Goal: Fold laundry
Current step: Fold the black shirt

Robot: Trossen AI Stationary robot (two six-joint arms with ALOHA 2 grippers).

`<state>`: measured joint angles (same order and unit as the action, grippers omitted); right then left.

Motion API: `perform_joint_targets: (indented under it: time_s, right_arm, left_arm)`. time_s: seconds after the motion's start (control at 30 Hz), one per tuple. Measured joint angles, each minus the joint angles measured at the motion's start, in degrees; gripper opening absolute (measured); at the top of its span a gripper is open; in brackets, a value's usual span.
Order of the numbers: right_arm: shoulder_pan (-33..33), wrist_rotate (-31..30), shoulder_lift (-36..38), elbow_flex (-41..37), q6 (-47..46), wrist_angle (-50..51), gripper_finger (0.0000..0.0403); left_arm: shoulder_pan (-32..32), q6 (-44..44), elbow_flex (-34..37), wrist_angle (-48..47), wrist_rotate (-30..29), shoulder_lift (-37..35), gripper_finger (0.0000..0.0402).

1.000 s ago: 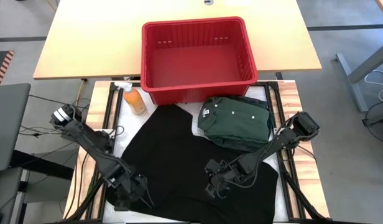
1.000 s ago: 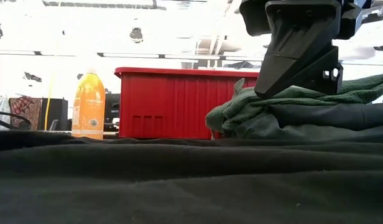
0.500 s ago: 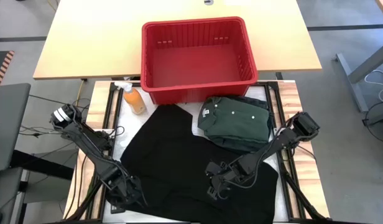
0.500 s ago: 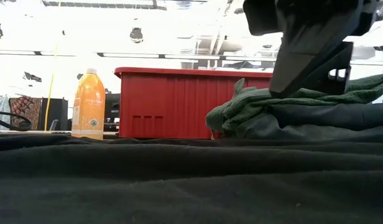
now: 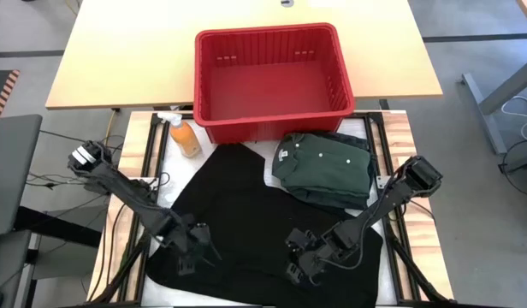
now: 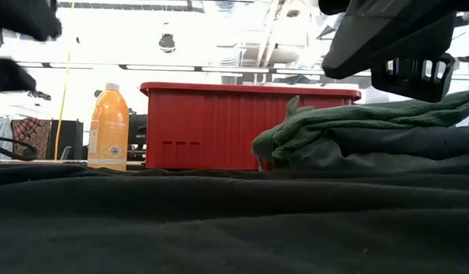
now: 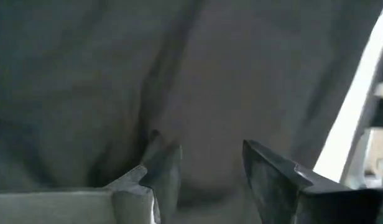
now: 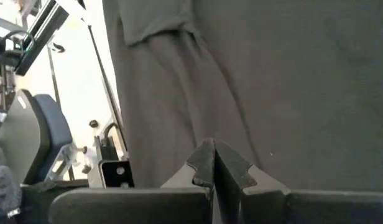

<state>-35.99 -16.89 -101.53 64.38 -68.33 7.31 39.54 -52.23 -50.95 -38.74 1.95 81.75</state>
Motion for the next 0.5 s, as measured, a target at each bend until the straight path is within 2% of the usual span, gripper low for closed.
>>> perform_joint_targets:
  time_s: [0.1,0.27,0.5]
  right_arm:
    - [0.0,-0.2,-0.2,0.0,-1.6,0.6,0.0027]
    - [-0.9,1.4,-2.3,0.0,-3.9,1.9,0.0027]
    - [-3.4,4.3,-5.8,0.0,-13.0,10.9,0.0027]
  left_arm:
    - [-2.0,0.5,3.7,0.4,2.5,2.1,0.0147]
    - [-3.0,-1.4,8.8,0.4,2.2,2.5,0.0124]
    - [-1.9,-2.3,11.7,0.2,2.0,-0.2,0.0110]
